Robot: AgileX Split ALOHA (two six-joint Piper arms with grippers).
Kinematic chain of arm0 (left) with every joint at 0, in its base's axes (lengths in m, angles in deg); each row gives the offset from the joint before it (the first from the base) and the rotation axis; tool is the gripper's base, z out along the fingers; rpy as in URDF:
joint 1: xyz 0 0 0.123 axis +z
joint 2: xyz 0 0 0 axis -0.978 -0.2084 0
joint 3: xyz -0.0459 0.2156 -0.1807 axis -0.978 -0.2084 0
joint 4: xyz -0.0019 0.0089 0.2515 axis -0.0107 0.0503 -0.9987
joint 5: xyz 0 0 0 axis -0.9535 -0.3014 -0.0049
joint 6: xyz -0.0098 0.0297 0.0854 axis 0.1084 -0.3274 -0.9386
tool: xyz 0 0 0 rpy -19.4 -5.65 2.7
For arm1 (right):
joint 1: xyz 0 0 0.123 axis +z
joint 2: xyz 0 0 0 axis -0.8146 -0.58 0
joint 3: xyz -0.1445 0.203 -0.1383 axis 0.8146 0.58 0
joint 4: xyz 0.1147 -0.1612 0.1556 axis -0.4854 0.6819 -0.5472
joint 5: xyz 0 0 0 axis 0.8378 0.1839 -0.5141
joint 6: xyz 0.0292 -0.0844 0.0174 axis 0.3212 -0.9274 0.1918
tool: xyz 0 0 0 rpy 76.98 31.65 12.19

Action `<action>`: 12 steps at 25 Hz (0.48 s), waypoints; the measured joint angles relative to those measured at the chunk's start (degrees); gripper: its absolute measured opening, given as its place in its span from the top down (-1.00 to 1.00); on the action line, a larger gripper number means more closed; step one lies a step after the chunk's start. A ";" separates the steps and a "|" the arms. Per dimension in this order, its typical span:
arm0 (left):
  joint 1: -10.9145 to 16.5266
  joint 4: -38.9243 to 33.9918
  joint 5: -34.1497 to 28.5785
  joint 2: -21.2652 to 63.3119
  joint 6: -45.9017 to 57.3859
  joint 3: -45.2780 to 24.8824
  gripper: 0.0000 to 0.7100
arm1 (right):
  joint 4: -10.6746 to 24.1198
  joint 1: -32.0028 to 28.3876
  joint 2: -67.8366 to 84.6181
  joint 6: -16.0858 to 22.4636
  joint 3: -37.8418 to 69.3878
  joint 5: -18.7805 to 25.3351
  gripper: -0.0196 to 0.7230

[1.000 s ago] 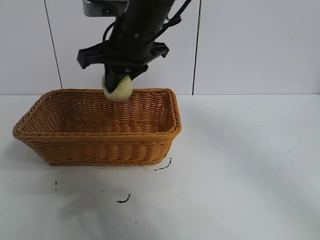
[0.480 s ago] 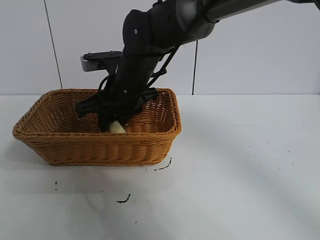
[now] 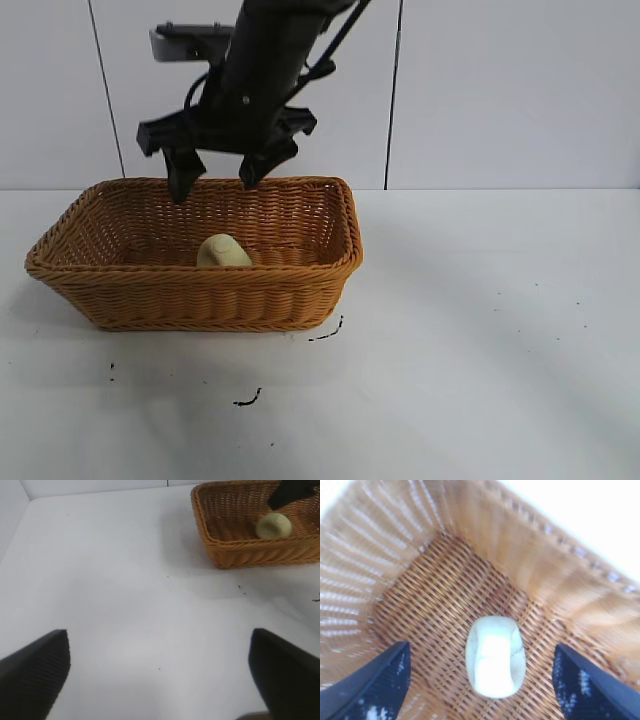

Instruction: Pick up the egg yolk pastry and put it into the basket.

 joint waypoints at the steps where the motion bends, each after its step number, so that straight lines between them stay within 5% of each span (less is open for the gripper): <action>1: 0.00 0.00 0.00 0.00 0.00 0.00 -0.96 | 0.11 -0.13 0.11 0.60 -1.95 2.50 -0.57; 5: 0.00 0.00 0.00 0.00 0.00 0.00 -0.96 | 0.33 -1.69 0.19 2.69 -7.89 10.02 -0.57; 12: 0.00 0.00 0.00 0.00 0.00 0.00 -0.96 | 3.77 -9.32 0.19 2.69 -8.97 14.22 -0.57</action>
